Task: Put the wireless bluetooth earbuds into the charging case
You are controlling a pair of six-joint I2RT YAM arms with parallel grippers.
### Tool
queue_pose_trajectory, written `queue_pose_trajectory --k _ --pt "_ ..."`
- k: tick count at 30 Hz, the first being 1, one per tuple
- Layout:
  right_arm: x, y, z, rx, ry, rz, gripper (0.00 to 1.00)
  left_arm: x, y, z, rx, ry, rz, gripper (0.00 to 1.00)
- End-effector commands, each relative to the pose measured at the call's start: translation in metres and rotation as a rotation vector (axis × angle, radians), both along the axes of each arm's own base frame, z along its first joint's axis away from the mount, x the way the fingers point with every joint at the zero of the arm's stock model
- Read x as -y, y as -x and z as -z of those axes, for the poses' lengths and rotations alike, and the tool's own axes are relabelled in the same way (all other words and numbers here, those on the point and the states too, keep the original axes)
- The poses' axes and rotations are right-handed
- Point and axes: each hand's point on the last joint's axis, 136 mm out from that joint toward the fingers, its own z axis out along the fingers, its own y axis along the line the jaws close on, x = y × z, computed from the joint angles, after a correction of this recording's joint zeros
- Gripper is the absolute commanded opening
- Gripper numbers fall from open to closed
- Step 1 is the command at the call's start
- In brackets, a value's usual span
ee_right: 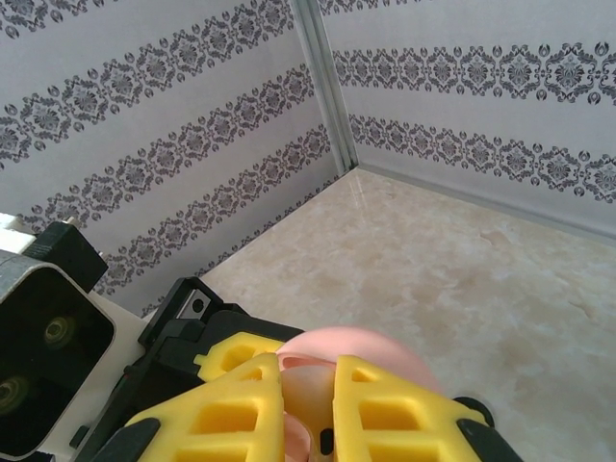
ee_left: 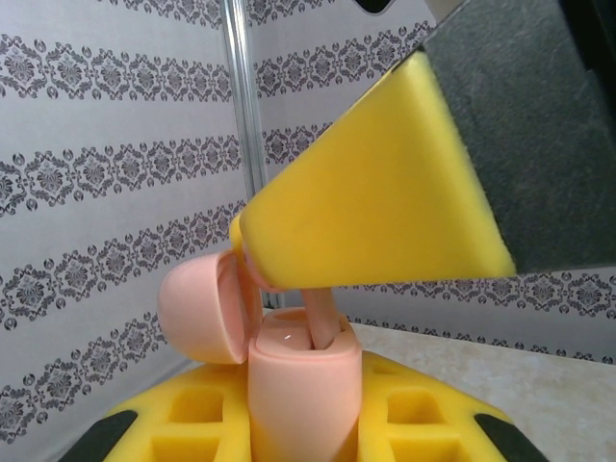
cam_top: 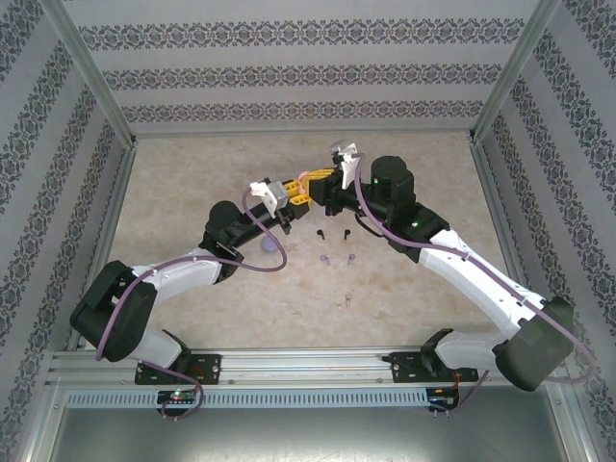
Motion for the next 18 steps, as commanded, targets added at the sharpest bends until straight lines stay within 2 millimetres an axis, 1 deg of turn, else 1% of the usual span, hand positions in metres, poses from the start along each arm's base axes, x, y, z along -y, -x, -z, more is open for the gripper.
queue_pose_trajectory --k 1,4,7,10,13,14,16,18 --pt "-0.008 0.016 0.018 -0.044 0.06 -0.081 0.14 -0.001 0.014 -0.045 0.109 0.069 0.016 0.0" --pt "-0.011 0.019 0.022 -0.054 0.079 -0.102 0.14 -0.001 0.013 -0.045 0.105 0.072 0.015 0.0" --pt "-0.012 0.02 0.022 -0.054 0.086 -0.109 0.15 -0.001 0.012 -0.044 0.099 0.072 0.014 0.0" --pt "-0.01 0.019 0.018 -0.05 0.083 -0.095 0.21 0.0 0.012 -0.043 0.096 0.073 0.013 0.0" --pt "-0.008 0.015 0.007 -0.052 0.061 -0.071 0.36 -0.001 0.011 -0.041 0.09 0.073 0.007 0.0" --pt "-0.006 0.014 0.001 -0.05 0.048 -0.061 0.44 -0.002 0.011 -0.041 0.089 0.073 0.006 0.0" --pt "-0.001 0.01 -0.01 -0.048 0.021 -0.027 0.55 -0.002 0.011 -0.039 0.085 0.073 0.004 0.0" --pt "0.004 0.009 -0.024 -0.042 -0.01 -0.011 0.6 -0.002 0.011 -0.038 0.08 0.074 0.001 0.0"
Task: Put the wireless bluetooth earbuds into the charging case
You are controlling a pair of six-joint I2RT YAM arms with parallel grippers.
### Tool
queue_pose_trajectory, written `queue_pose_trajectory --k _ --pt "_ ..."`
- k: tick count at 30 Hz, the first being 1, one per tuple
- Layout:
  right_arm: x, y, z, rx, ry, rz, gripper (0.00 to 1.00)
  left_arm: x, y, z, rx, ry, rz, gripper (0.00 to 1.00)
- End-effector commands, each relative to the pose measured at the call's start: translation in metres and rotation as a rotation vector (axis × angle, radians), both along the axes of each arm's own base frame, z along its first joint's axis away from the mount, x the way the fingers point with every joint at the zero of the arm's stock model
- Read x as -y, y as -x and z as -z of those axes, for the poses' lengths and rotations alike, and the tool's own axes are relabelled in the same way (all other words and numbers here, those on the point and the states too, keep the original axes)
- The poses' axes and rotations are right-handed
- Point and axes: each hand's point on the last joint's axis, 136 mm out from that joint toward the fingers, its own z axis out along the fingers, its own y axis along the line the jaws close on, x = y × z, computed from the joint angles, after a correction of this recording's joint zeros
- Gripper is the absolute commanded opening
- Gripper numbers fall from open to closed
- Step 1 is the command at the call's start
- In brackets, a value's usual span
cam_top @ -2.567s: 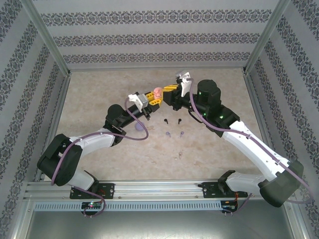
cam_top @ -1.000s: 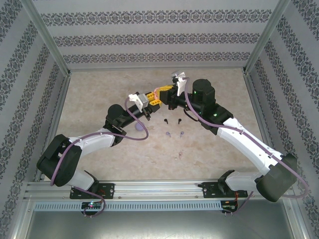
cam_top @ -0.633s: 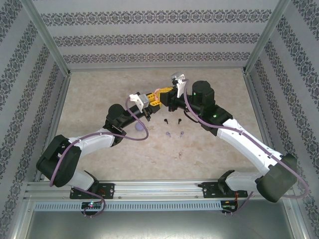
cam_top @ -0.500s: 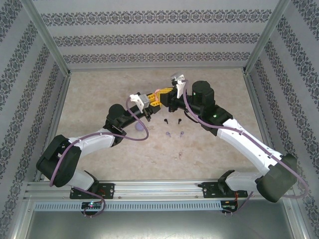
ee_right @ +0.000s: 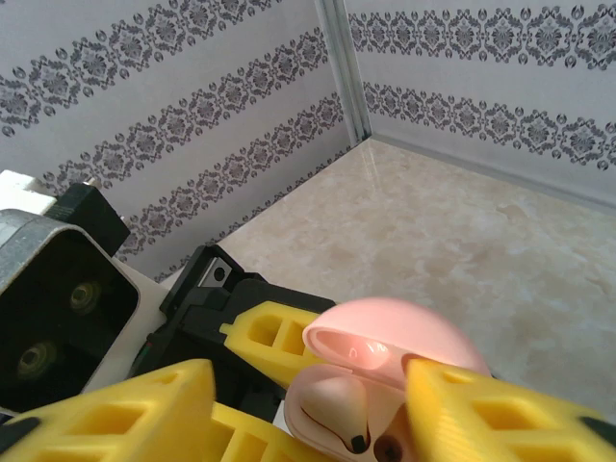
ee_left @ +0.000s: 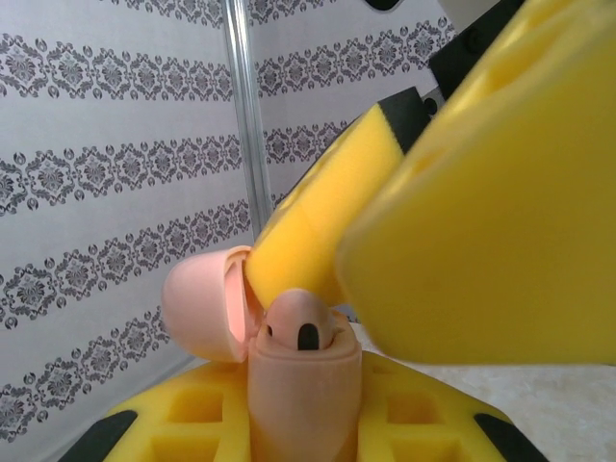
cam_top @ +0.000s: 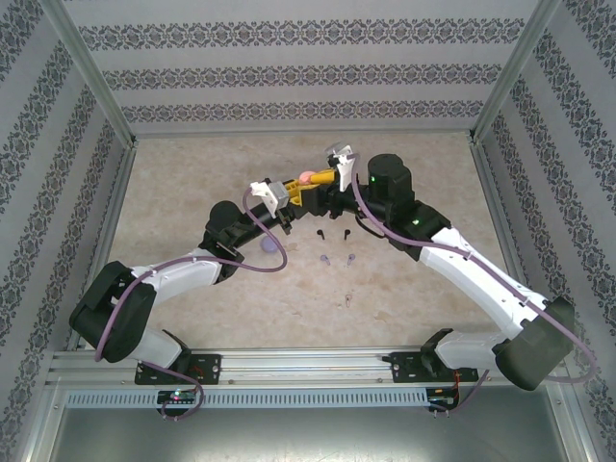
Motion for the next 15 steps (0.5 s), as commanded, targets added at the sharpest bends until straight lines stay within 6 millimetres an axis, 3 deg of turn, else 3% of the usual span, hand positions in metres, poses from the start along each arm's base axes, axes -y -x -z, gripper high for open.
queue_pose_trajectory --k 1,5,9,12,15 --pt "0.01 0.0 -0.032 0.004 -0.067 0.035 0.62 -0.003 0.01 -0.035 0.081 0.072 0.003 0.0" --pt "0.035 -0.004 -0.053 -0.024 -0.136 0.119 0.67 -0.005 0.009 -0.031 0.074 0.075 -0.013 0.0" --pt "0.069 -0.007 -0.053 -0.117 -0.171 0.245 0.69 -0.009 0.007 -0.025 0.067 0.07 -0.035 0.0" --pt "0.093 -0.005 -0.029 -0.23 -0.134 0.353 0.69 -0.012 0.006 -0.021 0.067 0.064 -0.058 0.0" --pt "0.113 0.001 0.016 -0.368 -0.06 0.462 0.69 -0.017 0.006 -0.018 0.069 0.058 -0.084 0.0"
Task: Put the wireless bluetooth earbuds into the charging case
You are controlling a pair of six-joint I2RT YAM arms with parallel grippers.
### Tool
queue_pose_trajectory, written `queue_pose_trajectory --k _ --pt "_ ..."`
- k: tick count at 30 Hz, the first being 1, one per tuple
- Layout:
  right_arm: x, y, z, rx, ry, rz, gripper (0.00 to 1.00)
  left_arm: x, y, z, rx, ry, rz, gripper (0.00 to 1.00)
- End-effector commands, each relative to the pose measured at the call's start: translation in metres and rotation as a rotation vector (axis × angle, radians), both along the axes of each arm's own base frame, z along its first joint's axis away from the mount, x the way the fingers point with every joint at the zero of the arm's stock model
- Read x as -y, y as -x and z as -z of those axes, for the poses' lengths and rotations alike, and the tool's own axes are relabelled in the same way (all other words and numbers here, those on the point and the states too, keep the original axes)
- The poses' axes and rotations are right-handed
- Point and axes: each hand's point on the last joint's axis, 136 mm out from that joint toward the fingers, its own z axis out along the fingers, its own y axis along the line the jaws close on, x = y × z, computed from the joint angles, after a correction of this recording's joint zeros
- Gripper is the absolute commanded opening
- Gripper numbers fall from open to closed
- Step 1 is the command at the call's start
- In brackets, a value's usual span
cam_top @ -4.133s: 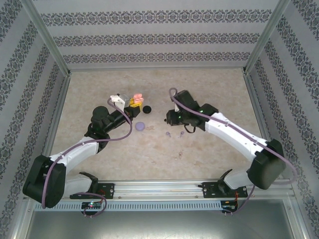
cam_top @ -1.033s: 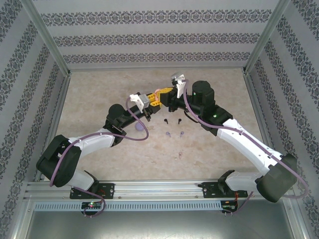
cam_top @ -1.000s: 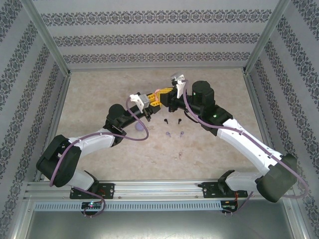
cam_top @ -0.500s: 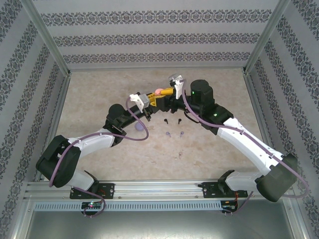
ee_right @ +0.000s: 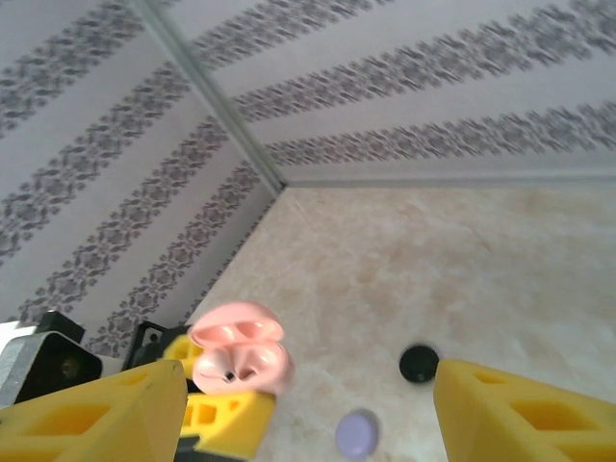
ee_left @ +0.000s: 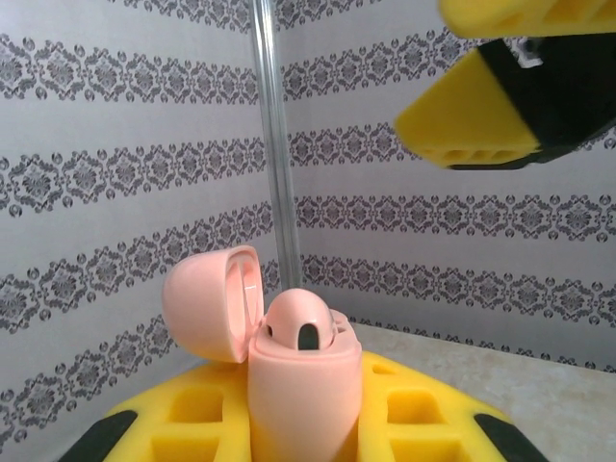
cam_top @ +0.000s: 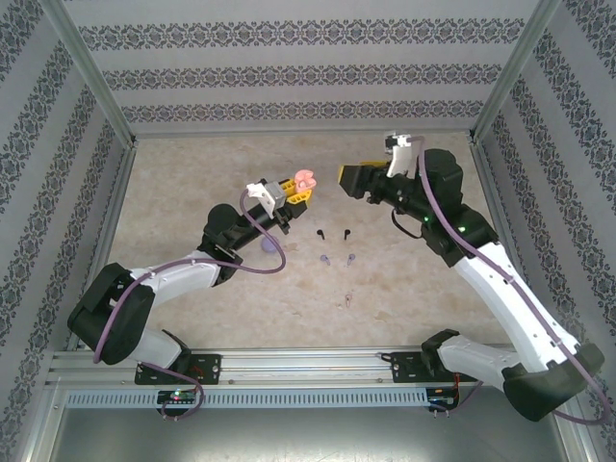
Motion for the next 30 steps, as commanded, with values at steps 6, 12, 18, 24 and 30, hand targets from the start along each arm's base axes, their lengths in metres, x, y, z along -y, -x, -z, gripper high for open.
queue_pose_trajectory --k 6,12,18,24,30 --pt "0.038 0.033 0.164 -0.526 0.152 0.2 0.65 -0.013 0.009 -0.02 0.083 0.033 -0.062 0.0" --pt "0.036 0.072 0.251 -0.718 0.319 0.256 0.61 -0.018 0.012 -0.018 0.085 0.032 -0.073 0.0" --pt "0.031 0.099 0.298 -0.825 0.419 0.293 0.56 -0.024 0.019 -0.016 0.094 0.029 -0.087 0.0" --pt "0.02 0.11 0.318 -0.862 0.492 0.307 0.49 -0.03 0.024 -0.015 0.103 0.029 -0.101 0.0" --pt "0.014 0.114 0.333 -0.884 0.557 0.334 0.42 -0.033 0.028 -0.015 0.112 0.029 -0.106 0.0"
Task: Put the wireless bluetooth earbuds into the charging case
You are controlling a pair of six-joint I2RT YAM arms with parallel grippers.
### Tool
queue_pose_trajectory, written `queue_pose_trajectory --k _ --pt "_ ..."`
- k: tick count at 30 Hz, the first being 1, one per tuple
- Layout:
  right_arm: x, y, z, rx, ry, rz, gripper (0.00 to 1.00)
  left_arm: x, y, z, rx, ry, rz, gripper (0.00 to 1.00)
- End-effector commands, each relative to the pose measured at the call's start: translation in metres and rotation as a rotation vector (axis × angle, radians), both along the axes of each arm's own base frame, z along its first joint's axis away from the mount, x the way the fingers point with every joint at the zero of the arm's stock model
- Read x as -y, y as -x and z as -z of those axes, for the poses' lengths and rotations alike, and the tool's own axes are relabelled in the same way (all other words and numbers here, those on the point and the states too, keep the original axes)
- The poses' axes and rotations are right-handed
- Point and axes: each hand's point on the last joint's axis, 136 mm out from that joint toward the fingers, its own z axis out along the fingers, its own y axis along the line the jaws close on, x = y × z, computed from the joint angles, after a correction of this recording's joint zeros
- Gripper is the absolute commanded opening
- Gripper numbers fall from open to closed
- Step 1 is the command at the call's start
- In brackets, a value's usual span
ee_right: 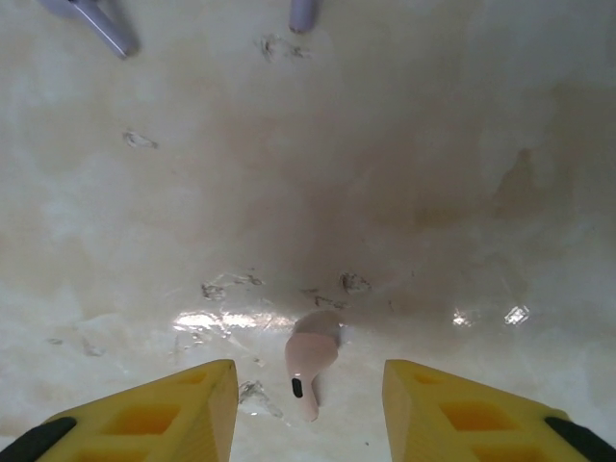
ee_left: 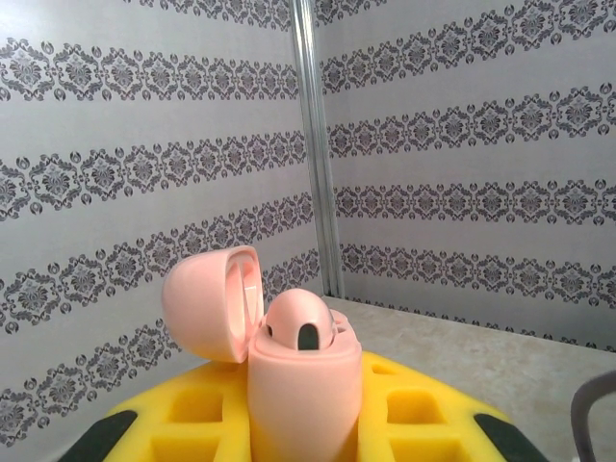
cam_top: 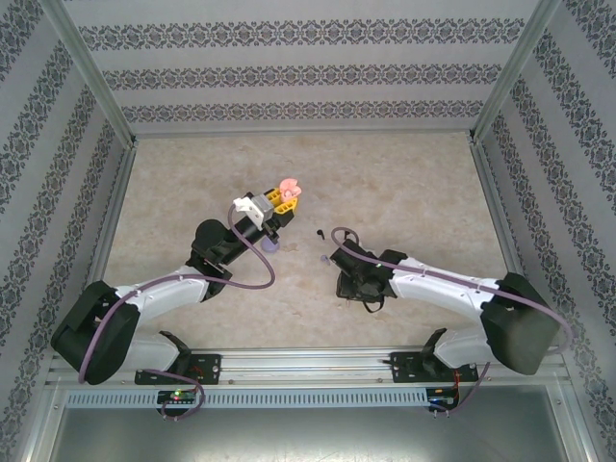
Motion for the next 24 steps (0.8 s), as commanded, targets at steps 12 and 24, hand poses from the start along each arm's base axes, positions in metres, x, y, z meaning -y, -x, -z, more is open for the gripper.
queue_pose_trajectory --k 12,24 --pt "-0.007 -0.01 0.013 0.003 0.088 0.046 0.36 -0.006 0.012 -0.018 0.09 0.032 -0.006 0.0" --pt "-0.008 -0.006 0.02 -0.023 0.108 0.045 0.34 -0.007 0.012 -0.017 0.093 0.032 -0.009 0.0"
